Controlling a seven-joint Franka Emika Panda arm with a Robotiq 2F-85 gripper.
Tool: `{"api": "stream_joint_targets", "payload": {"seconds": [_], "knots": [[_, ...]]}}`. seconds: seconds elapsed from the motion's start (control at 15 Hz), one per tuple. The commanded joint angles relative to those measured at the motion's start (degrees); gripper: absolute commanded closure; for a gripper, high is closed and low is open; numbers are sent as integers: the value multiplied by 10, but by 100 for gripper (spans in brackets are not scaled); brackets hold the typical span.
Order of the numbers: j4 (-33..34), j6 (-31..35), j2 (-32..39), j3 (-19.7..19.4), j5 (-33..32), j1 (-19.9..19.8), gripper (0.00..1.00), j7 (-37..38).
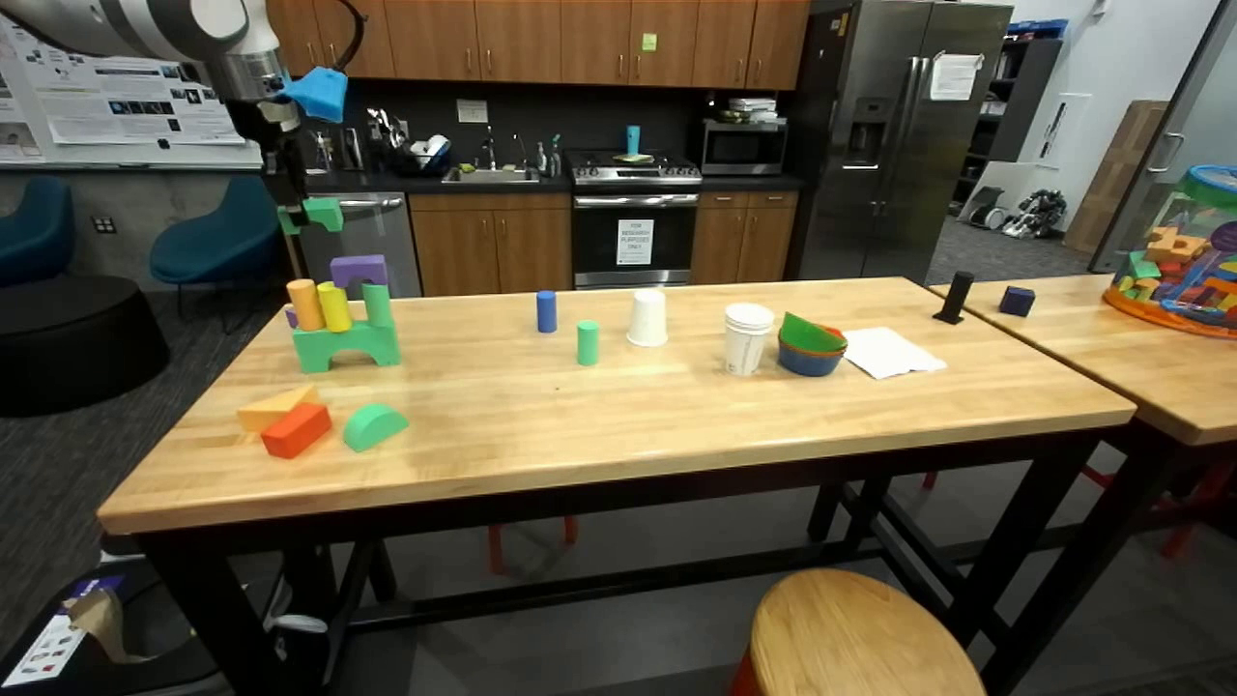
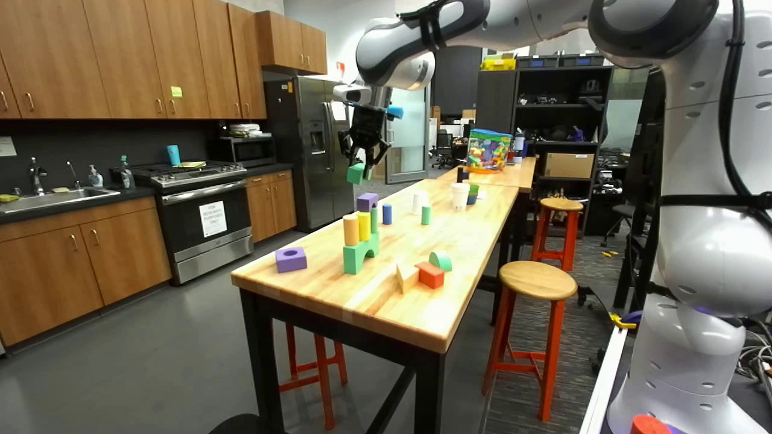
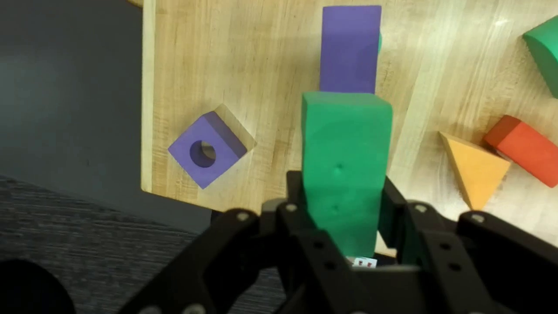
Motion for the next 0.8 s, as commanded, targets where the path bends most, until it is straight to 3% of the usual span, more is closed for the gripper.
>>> {"api": "stream_joint_targets", "payload": {"seconds": [0.0, 0.07, 0.73], "knots": [[-5, 50, 9, 11, -2, 13, 85, 79], [-2, 26, 5, 10, -1, 2, 60, 42], [-3, 42, 13, 16, -1, 7, 60, 73]]}}
